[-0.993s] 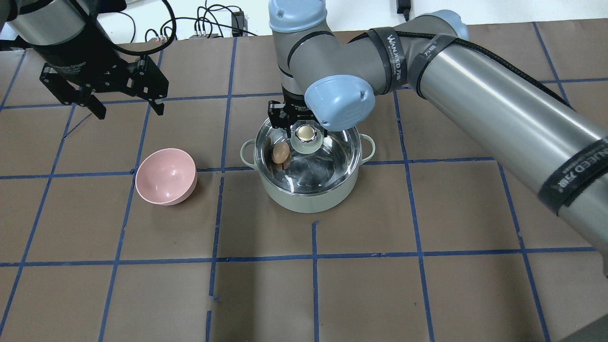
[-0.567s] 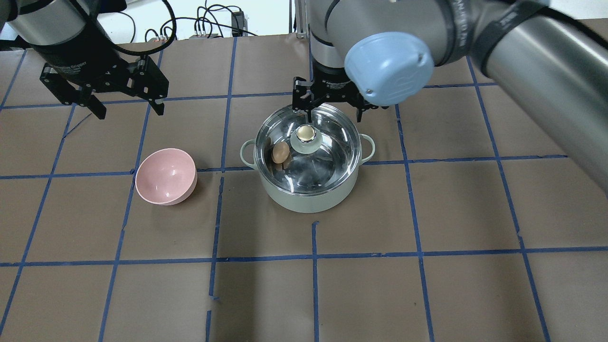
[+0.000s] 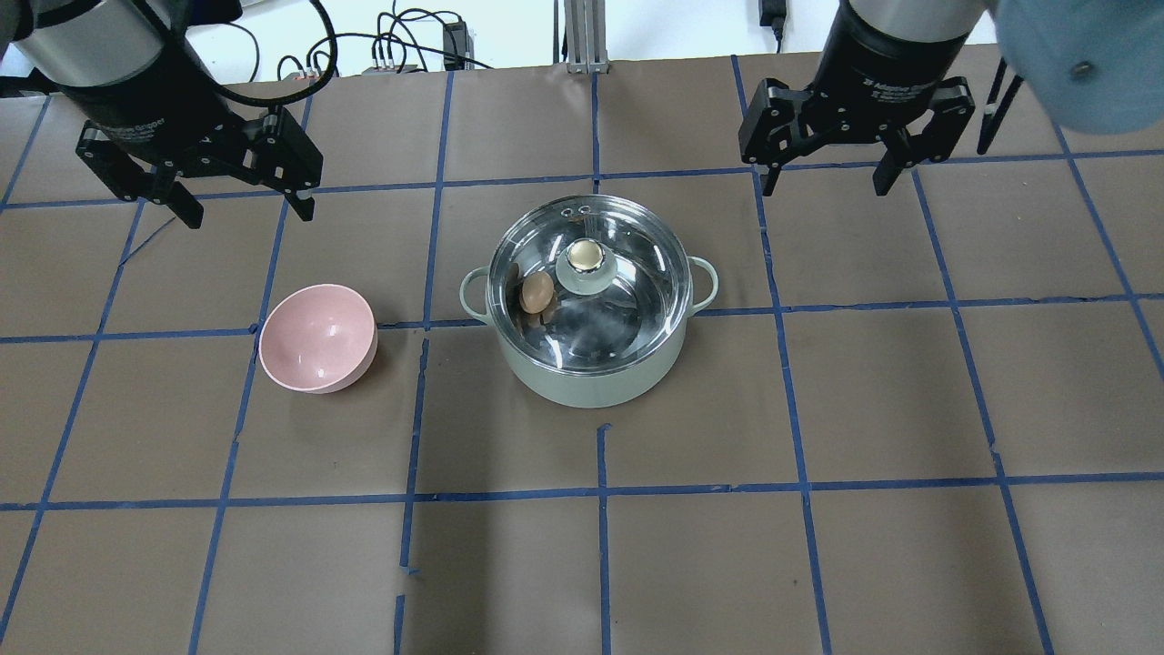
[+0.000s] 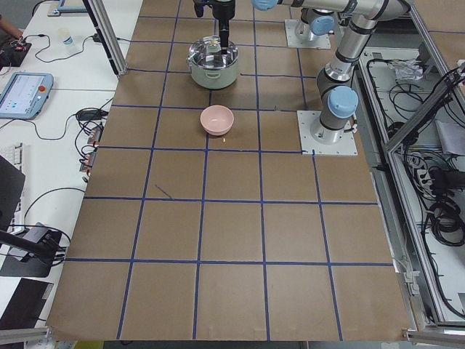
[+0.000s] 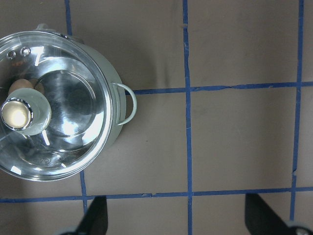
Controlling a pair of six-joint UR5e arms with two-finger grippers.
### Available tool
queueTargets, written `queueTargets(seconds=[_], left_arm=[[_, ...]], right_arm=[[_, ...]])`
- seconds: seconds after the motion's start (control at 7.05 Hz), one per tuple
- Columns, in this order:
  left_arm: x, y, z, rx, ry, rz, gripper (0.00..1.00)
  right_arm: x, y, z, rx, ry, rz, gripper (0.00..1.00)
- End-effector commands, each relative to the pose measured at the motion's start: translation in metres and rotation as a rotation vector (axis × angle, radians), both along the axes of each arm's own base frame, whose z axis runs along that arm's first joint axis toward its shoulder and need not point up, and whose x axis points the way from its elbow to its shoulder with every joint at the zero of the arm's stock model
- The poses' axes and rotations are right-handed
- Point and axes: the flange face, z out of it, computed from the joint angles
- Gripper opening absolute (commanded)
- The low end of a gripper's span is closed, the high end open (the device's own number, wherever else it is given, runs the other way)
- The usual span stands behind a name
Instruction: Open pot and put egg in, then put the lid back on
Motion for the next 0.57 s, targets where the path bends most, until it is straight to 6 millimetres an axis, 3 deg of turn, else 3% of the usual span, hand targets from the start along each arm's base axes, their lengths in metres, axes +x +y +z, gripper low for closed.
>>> queueTargets(seconds=[0.0, 0.43], left_arm=[[0.0007, -0.0002, 0.0006, -0.001, 0.000, 0.001, 1.00], [0.0007, 0.0000, -0.0003, 0.002, 0.001, 0.003, 1.00]], right_arm=[[-0.0073, 0.0046, 0.0059, -0.009, 0.001, -0.004, 1.00], [-0.0074, 0.0060, 0.0038, -0.002, 0.010, 0.005, 1.00]])
